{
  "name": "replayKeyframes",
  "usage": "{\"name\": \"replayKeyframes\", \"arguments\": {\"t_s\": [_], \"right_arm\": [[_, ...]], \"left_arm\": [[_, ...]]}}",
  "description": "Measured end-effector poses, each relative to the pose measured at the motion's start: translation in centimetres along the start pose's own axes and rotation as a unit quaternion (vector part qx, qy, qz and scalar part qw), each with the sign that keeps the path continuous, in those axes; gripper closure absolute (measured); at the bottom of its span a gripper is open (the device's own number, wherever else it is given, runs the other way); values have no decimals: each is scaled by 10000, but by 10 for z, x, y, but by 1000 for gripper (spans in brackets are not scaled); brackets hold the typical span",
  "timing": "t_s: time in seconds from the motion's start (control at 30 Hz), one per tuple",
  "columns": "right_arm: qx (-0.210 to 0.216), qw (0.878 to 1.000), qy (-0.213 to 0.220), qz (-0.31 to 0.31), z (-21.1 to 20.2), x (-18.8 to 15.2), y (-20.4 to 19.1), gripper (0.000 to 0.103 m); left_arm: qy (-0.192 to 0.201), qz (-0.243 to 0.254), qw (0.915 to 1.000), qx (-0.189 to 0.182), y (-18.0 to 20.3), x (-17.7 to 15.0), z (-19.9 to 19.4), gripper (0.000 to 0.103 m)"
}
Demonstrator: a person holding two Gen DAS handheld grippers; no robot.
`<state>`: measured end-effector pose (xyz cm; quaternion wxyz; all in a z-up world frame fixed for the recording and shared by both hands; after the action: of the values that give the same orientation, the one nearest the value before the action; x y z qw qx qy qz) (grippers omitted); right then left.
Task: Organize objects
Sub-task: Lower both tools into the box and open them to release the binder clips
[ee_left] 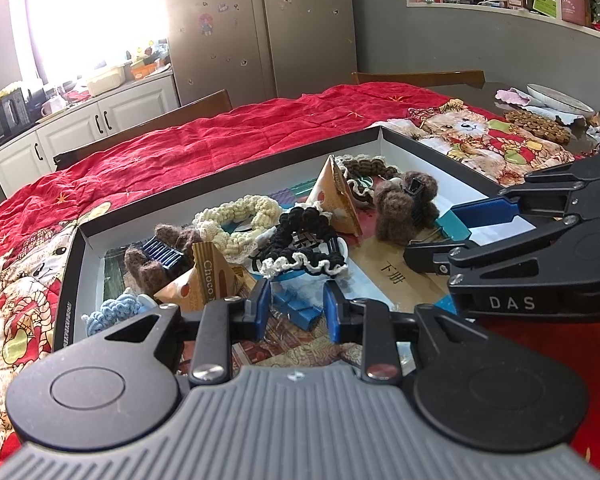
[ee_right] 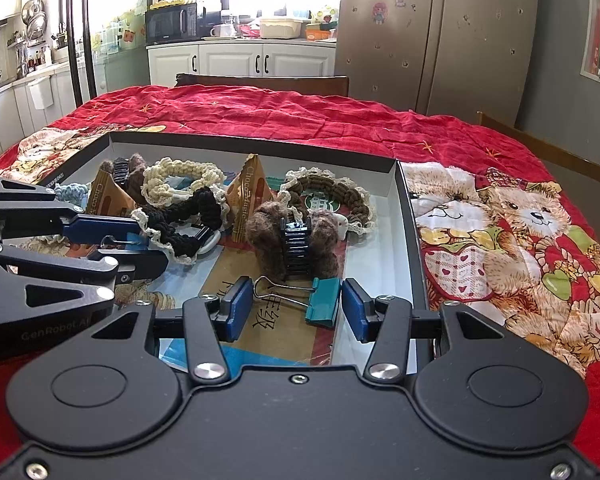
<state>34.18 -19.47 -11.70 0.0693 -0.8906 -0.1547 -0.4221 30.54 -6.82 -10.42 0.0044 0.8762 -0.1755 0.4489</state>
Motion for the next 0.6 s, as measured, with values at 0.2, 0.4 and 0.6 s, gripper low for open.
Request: {"name": "replayKeyframes", "arguments": {"t_s": [0.2,0.4,0.6], "right_arm": [[-1,10000,2,-5,0,0,0,56],[10,10000,12,0,-1,0,0,51],[15,10000,52,32,-2,2,0,50]], "left_arm": [[40,19,10000,5,1,1,-3,53],[45,23,10000,6,1,1,-4,53],[90,31,10000,5,3,3,-9,48]]}}
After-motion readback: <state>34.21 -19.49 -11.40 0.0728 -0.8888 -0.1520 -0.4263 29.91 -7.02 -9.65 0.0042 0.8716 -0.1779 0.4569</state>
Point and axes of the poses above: each gripper's, at about its wrist camera, not at the fingertips, and z roughly the way its jaws point, y to its right, x to its top, the point moved 10 cm from there along z, roughly the way its jaws point, and after that the axes turned 4 degrees about x, right-handed, at the moved point
